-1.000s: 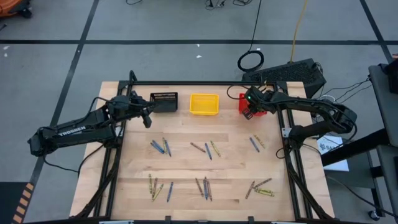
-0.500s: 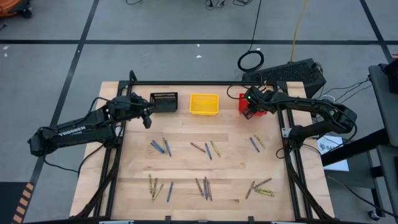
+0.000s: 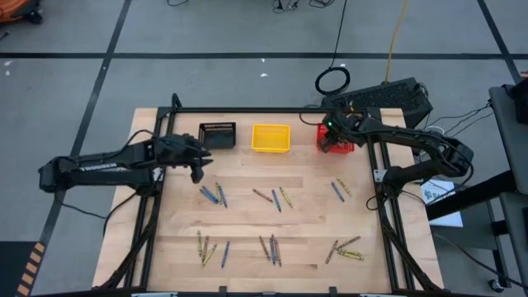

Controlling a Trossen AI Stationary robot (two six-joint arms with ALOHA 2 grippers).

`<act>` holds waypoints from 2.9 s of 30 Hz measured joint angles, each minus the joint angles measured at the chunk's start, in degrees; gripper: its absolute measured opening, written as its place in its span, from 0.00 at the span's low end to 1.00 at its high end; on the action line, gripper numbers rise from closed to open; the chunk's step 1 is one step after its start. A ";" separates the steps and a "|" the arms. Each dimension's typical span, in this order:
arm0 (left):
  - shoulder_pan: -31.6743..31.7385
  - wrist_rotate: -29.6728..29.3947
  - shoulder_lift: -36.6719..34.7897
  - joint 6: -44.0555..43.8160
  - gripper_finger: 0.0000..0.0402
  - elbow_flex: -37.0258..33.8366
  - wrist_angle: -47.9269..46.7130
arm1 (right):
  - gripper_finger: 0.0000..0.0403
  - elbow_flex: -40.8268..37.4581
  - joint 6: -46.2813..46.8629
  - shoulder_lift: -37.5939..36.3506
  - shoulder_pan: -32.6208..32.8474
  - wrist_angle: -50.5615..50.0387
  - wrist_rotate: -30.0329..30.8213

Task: Sort crayons
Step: Put the blue crayon into the black bin

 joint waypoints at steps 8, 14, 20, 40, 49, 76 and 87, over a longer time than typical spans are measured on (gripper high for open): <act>-4.28 0.52 7.86 -1.54 0.30 5.72 -11.26 | 0.33 1.28 -0.39 0.00 0.00 -1.29 -0.02; -7.95 5.37 10.03 -3.07 0.30 6.82 -16.35 | 0.33 1.28 -1.45 0.00 0.00 -2.85 -0.02; -11.32 8.24 13.47 -4.57 0.30 6.85 -20.58 | 0.33 1.28 -1.46 0.00 0.00 -2.82 -0.02; -17.10 8.85 24.97 -5.75 0.29 6.83 -17.41 | 0.33 1.28 -1.51 0.00 0.00 -2.82 -0.04; -17.10 8.67 30.41 -5.73 0.29 6.83 -15.22 | 0.33 1.28 -1.51 0.00 0.00 -2.82 -0.04; -17.43 7.95 36.77 -8.09 0.29 6.33 -13.75 | 0.33 1.28 -1.95 0.02 0.00 -2.91 -0.07; -17.85 4.86 36.66 -13.99 0.29 4.60 -13.06 | 0.33 1.28 -1.33 0.02 0.00 -3.06 -0.20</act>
